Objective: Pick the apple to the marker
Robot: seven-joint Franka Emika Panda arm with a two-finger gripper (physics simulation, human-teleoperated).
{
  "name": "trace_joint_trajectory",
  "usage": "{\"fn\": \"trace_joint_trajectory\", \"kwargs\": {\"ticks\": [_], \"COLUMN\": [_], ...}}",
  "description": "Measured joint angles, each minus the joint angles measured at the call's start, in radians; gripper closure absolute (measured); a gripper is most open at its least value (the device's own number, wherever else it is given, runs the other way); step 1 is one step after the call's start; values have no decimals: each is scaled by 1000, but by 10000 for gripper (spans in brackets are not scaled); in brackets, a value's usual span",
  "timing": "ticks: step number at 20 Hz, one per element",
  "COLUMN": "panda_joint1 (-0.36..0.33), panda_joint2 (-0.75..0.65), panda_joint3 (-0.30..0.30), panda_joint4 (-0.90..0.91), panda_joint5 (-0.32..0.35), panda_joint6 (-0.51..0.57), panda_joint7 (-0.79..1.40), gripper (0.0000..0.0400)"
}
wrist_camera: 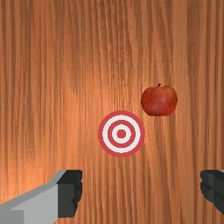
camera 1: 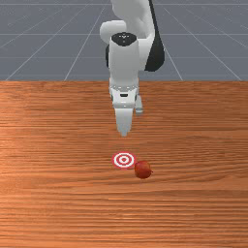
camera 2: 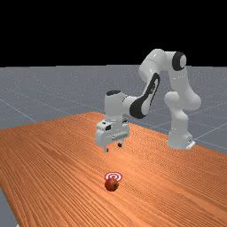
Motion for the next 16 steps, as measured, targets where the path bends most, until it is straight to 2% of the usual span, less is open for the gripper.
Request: {"fn": "trace_joint_trajectory", "kwargs": {"ticks": [1,2,3,4,6,7,8,9,11,13,16], "panda_joint1": [0,0,2,4,5,32,55,74,102,117,117], "panda_joint2": [0,0,-2,-3,-5,-86,-144,-173,-185,-172,-153], "panda_joint3": [0,0,-3,-5,-6,-38,-63,-84,-118,-146,-160], "panda_joint4": [0,0,-1,-2,-3,-109,-163,-184,-180,-155,-129], "panda_joint5": [0,0,3,4,6,-11,-18,-16,11,62,107], "panda_joint6": [0,0,-4,-6,-8,-24,-56,-92,-164,-228,-251], "panda_joint7": [0,0,18,29,40,241,437,628,991,1299,1450], "gripper": [151,242,147,89,33,175,263,316,368,388,397]}}
